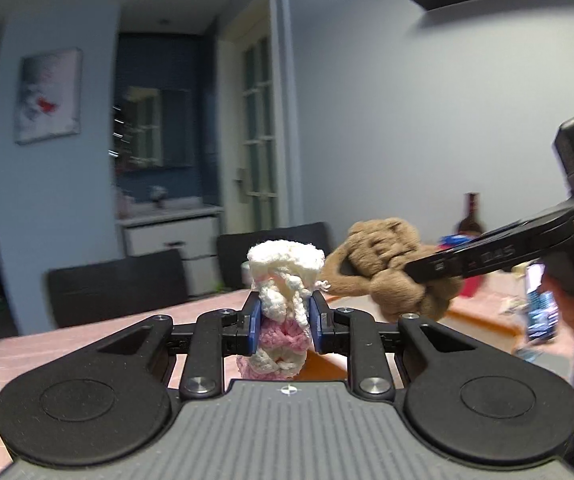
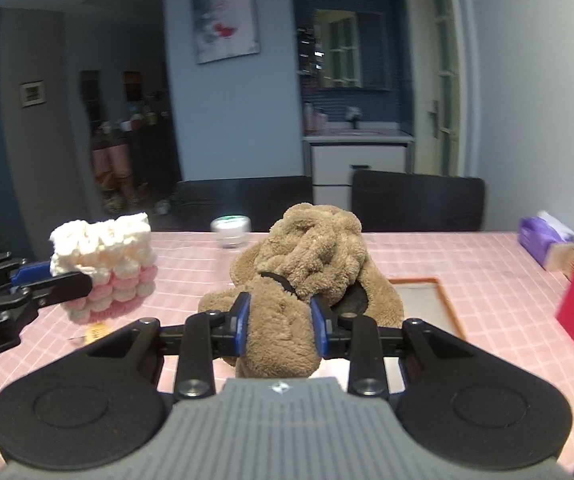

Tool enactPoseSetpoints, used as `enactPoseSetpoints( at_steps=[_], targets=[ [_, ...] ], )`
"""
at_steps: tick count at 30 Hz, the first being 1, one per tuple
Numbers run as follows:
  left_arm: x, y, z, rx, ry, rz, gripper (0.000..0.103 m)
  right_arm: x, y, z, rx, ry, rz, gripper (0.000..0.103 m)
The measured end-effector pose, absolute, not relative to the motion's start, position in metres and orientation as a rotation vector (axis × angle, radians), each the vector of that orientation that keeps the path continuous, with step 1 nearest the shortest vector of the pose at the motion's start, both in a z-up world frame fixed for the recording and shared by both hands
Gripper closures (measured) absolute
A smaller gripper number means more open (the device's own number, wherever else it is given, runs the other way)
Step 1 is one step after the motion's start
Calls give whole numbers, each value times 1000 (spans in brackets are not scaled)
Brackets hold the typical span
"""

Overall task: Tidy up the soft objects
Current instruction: 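Carry the scrunchie and plush dog over the box and release them inside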

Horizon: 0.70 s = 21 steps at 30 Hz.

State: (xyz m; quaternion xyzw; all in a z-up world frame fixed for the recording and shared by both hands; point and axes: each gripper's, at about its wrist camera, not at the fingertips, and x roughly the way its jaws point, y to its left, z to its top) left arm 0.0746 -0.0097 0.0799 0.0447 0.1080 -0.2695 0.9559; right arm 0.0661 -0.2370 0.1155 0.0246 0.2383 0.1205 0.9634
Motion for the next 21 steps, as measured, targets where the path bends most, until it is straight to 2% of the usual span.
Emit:
enactPoseSetpoints(
  at_steps=[10, 21],
  targets=[
    [132, -111, 53, 273, 372, -629, 76, 107, -284, 82, 89, 609, 192, 72],
    [150, -174, 4, 574, 436, -589, 76, 131, -288, 33, -60, 740, 131, 71]
  ],
)
